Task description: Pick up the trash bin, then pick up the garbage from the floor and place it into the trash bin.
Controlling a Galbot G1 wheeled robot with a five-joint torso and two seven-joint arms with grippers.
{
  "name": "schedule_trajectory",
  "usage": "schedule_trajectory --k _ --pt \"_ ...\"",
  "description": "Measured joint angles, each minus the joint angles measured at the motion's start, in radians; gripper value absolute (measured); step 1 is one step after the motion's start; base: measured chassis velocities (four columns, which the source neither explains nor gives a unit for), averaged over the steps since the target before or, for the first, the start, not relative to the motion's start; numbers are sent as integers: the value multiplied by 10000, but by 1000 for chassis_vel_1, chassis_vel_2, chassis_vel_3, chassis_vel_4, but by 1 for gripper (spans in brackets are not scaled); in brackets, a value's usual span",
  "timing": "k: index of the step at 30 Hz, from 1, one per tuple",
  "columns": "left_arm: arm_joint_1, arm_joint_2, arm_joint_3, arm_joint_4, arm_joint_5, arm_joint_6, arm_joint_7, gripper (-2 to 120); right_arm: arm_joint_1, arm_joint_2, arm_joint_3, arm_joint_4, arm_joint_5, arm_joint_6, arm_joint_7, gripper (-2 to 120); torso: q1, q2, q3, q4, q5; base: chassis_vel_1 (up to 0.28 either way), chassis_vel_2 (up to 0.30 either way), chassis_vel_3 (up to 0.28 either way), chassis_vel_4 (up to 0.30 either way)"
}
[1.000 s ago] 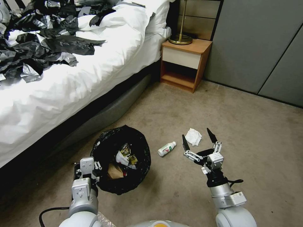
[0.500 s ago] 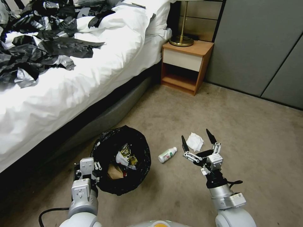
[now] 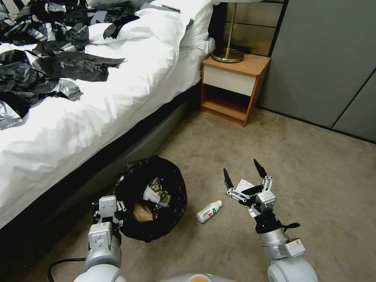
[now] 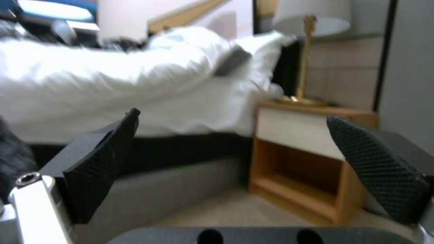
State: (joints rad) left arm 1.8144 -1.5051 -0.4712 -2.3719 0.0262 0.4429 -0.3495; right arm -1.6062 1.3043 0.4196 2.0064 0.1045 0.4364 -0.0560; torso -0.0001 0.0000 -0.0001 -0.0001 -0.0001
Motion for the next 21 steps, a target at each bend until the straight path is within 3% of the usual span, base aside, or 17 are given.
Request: schedule_trajectory --k 3,4,11,21 --pt "-9 11 -6 17 -13 6 1 0 541 -186 94 -402 244 -1185 370 100 1 0 0 0 0 0 0 0 0" --pt "-9 11 -6 17 -13 6 1 0 541 -186 94 -402 244 -1185 370 100 1 0 0 0 0 0 0 0 0" --pt "25 28 -36 40 -35 8 3 0 1859 -331 -294 -1720 1177 -4278 1475 100 0 0 0 2 2 0 0 0 0" --pt "3 35 -80 111 -58 11 3 0 2848 -427 -682 -3839 1528 -6139 1451 100 1 0 0 0 -1 0 0 0 0"
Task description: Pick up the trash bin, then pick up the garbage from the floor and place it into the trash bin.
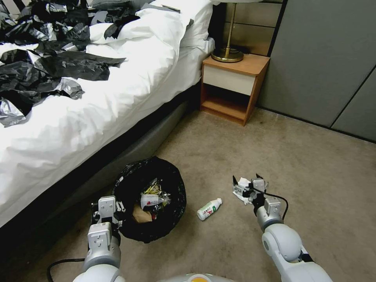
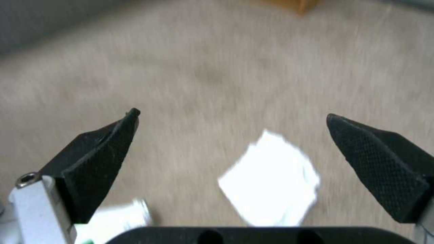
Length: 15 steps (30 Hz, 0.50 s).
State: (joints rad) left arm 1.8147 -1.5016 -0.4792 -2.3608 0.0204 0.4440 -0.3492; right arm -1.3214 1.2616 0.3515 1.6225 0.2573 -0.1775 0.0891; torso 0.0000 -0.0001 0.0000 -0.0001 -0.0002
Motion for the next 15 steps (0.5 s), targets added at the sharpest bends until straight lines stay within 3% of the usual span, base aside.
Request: schedule_trajectory --k 15 --pt "101 -23 -56 35 5 -23 -5 0 1476 329 -69 -3351 -235 119 -470 100 0 0 1 1 1 0 0 0 0"
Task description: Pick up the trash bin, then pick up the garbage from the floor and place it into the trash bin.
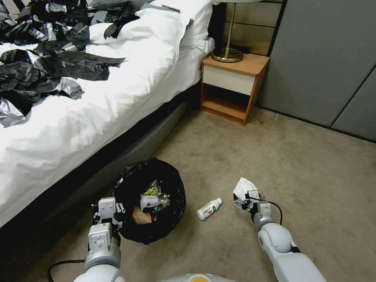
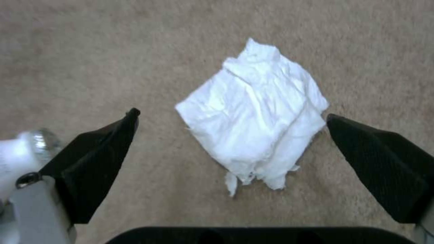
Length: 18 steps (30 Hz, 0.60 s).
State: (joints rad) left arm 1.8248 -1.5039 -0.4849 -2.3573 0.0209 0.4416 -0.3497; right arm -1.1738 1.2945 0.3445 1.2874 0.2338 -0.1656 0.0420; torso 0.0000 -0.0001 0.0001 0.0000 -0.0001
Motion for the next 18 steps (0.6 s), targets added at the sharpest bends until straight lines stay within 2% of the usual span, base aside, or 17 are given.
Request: schedule_trajectory --k 6,13,15,17,18 --pt "65 -26 -4 -67 37 -3 -9 0 797 75 112 -1874 -38 599 -321 100 0 1 0 -1 0 0 0 0 0" --pt "148 -90 37 -76 138 -35 -12 0 1278 130 117 -2753 -103 819 -492 99 0 0 0 0 0 0 0 0 0" --pt "170 -103 53 -81 170 -51 -12 0 1467 172 85 -3108 -199 916 -560 96 0 0 0 0 1 0 0 0 0" --pt "197 -116 65 -82 202 -74 -15 0 1717 249 85 -3575 -368 1142 -729 85 1 1 0 -2 0 0 0 0 0" --pt "197 -116 65 -82 202 -74 -15 0 1717 249 85 -3575 -368 1142 -729 85 1 1 0 -2 0 0 0 0 0"
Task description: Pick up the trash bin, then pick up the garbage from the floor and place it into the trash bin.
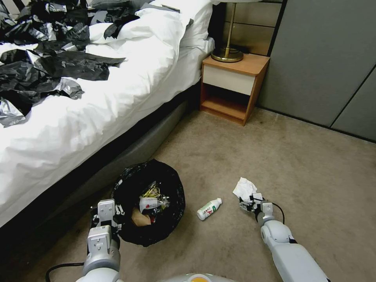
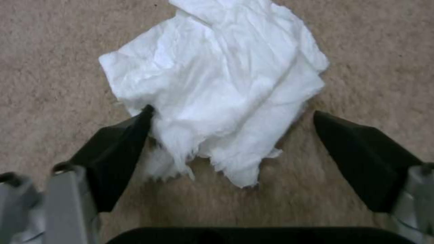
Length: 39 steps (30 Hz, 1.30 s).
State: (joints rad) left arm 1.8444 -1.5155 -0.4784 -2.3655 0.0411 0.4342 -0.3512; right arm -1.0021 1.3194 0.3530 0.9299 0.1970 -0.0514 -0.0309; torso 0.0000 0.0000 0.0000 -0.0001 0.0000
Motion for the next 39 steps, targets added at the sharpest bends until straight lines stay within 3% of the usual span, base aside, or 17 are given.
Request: schedule_trajectory --k 3,5,8,13,15,19,22,28,33,36,37,39 --pt "79 -22 24 0 52 -68 -1 0 327 121 14 -544 -245 255 -173 70 -1 0 0 0 -3 0 0 0 0" --pt "100 -25 25 0 65 -85 -1 0 411 157 15 -682 -274 314 -208 69 -1 0 -1 0 -5 0 0 0 0" --pt "138 -26 14 -8 73 -106 -2 0 611 223 5 -1031 -354 461 -310 52 -1 2 -2 3 -4 0 0 0 0" --pt "150 -21 5 -15 74 -107 -2 0 703 239 -18 -1177 -368 498 -323 41 -1 2 -2 6 2 0 0 0 0" --pt "147 -14 -1 -15 74 -107 -2 0 720 241 -42 -1221 -369 554 -324 28 -2 2 -2 9 4 0 0 0 0" --pt "114 9 -3 -14 69 -96 -3 0 681 239 -56 -1148 -368 590 -299 18 0 2 -1 8 6 0 0 0 0" --pt "58 32 -7 2 36 -65 -3 0 583 225 -71 -956 -347 587 -172 3 0 1 0 2 2 0 0 0 0" --pt "-1 37 0 51 5 -47 -3 0 399 219 -117 -510 -246 578 67 0 0 1 2 -4 -3 0 0 0 0" --pt "-20 62 8 69 -20 -46 -3 0 44 219 -177 443 5 692 263 0 1 0 1 -1 2 0 0 0 0" --pt "-25 86 15 100 -33 -46 -3 0 -570 88 -160 2202 384 970 -111 0 1 0 1 -2 -2 0 0 0 0" --pt "-25 86 15 100 -33 -46 -3 0 -570 88 -160 2202 384 970 -111 0 1 0 1 -2 -2 0 0 0 0" --pt "-60 97 46 145 -33 -44 -3 0 -1215 -30 -152 4147 577 1711 -880 0 0 0 0 1 -3 0 0 0 0"
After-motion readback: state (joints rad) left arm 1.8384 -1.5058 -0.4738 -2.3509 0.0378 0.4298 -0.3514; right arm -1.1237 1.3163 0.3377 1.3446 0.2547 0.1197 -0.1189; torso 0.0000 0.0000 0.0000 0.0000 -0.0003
